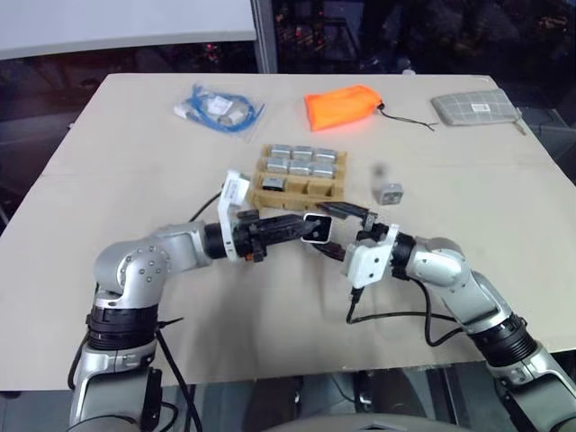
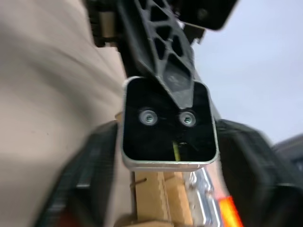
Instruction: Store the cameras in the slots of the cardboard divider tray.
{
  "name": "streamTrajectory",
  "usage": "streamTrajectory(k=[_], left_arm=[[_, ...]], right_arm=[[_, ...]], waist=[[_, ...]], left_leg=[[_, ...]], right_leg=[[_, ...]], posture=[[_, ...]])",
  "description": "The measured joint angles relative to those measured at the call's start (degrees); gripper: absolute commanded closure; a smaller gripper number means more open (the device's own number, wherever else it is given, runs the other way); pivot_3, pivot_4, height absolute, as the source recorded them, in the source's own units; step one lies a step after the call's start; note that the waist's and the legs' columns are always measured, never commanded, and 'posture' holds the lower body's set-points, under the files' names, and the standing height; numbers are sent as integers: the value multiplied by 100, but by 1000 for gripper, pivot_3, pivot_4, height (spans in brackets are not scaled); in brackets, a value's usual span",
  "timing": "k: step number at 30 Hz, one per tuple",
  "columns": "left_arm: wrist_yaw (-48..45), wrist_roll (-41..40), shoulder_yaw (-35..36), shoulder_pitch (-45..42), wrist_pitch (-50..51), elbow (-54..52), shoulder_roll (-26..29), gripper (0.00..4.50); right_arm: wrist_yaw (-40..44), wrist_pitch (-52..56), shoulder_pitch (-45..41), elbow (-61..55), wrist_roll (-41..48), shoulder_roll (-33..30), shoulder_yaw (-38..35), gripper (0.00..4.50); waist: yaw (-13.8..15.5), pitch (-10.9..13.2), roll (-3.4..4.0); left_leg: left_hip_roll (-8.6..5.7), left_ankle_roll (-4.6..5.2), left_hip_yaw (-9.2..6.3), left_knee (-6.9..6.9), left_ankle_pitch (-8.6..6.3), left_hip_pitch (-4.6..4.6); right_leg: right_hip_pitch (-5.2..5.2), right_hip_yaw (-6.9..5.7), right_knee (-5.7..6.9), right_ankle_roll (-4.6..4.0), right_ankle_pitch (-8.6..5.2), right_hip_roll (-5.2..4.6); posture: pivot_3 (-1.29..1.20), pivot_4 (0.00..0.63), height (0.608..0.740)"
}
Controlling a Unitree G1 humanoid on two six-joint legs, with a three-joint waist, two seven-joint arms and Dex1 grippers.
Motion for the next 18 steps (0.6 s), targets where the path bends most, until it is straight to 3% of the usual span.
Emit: streamTrajectory(k=[8,13,18], left_arm=[[-416,969,-127,-657,-1253,367,336,3708],[-1476,2782,-1119,-1801,-3381,1673,1044,3708],[-2451,4274,-1863,-3119,-5583,3939,979,3708]], right_arm=[[375,1486,421,-382,675,-53,-339,35],[792,4284,897,-1544,2921,-367,-1570,35],[1017,6215,946,-2294,4615,-1339,-2922,35]], waist=[[17,1,0],[115,8,8],[145,7,7]], left_leg=[[-4,0,-2,-2,0,-1],[-6,1,2,-5,0,-4],[-7,29,7,-13,-17,-9]], right_leg=[[1,-3,-3,-1,0,0],[2,-8,-13,-3,0,2],[-1,-10,-22,-2,0,2]], posture=[[0,150,740],[0,150,740],[0,150,740]])
